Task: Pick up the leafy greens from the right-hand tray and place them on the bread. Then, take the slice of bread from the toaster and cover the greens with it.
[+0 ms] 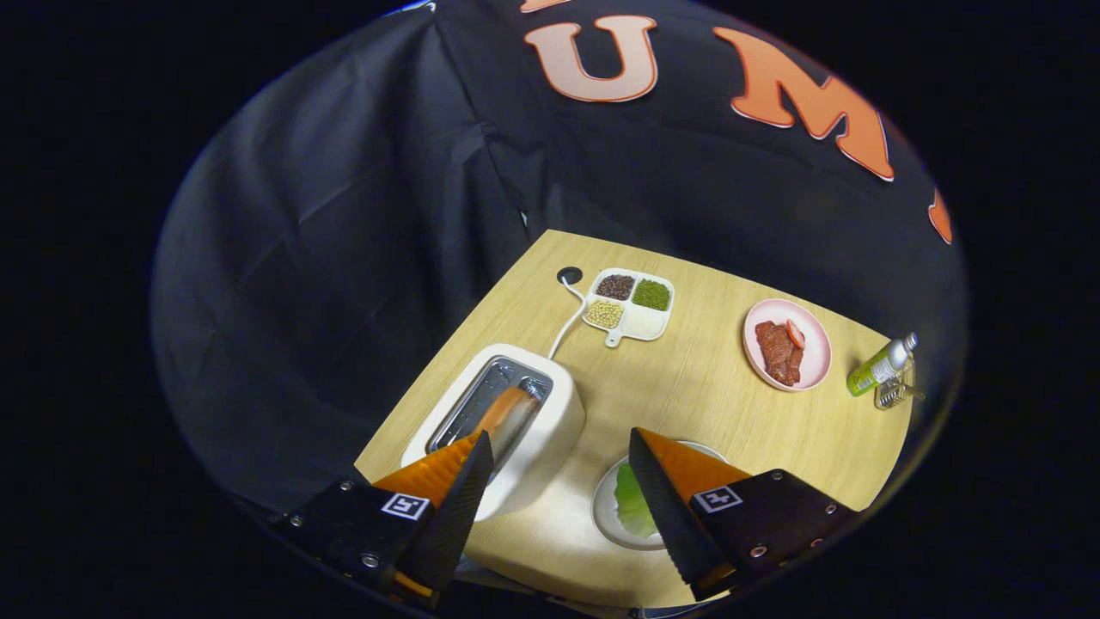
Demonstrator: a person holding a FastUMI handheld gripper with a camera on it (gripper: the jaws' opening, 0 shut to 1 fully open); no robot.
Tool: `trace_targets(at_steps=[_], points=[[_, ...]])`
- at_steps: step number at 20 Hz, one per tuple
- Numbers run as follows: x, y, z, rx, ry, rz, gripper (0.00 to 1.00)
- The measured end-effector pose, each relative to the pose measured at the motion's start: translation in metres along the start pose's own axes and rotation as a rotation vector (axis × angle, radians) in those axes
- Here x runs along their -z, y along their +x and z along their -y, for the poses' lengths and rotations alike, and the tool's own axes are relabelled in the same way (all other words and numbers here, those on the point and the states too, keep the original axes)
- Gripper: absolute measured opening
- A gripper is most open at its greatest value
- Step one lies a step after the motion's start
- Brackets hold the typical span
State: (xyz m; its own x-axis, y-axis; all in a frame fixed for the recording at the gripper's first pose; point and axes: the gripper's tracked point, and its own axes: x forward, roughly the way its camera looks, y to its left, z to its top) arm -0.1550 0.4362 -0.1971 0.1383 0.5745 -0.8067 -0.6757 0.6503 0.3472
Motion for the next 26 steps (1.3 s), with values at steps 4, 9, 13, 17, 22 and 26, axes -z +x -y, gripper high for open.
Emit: trace_targets(at_steps=[4,9,13,17,22,26], points=[[-0.001,0.022,-0.021,-0.008,0.001,-0.07,0.96],[0.007,0.053,-0.033,0.0,0.027,-0.158,0.84],[0.018,0.074,-0.034,-0.011,0.065,-0.24,0.77],[0.027,0.082,-0.044,-0.026,0.137,-0.317,0.63],[0.028,0.086,-0.04,0.01,0.163,-0.341,0.37],[0.025,0.085,-0.031,0.01,0.163,-0.319,0.19]])
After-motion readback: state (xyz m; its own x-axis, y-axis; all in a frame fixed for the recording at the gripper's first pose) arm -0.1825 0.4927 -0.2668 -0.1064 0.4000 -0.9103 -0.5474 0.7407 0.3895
